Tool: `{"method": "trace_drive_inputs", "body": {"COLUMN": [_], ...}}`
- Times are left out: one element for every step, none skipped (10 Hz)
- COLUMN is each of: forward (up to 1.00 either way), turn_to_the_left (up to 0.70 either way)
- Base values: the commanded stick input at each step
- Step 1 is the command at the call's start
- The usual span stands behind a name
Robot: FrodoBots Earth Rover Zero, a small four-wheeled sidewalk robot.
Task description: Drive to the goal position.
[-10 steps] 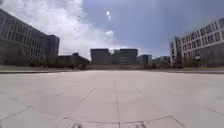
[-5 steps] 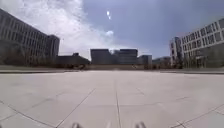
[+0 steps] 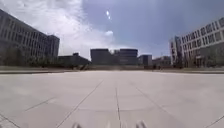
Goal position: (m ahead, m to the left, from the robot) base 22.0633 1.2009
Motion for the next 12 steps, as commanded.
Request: {"method": "trace_drive_inputs", "body": {"forward": [0.45, 0.45, 0.45, 0.45, 0.45, 0.45, 0.45, 0.45, 0.45, 0.45, 0.45, 0.45], "turn_to_the_left": [0.03, 0.02, -0.02, -0.21, -0.03, 0.03, 0.03, 0.03, 0.03, 0.03, 0.03, 0.03]}}
